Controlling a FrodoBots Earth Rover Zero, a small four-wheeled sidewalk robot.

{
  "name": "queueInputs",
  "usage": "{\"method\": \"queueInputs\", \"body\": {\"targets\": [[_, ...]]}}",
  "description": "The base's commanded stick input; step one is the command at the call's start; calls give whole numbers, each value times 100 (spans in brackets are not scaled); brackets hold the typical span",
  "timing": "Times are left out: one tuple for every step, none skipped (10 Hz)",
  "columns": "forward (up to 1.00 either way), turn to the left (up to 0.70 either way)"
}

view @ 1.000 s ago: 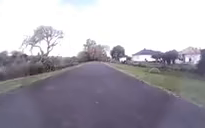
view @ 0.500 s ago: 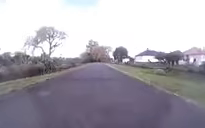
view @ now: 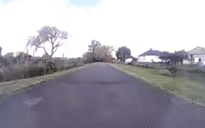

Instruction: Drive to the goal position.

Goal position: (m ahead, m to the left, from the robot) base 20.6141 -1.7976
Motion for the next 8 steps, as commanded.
{"method": "queueInputs", "body": {"targets": [[85, 0], [85, 0], [85, 0], [85, 0], [85, 0], [85, 0], [85, -5], [85, -14]]}}
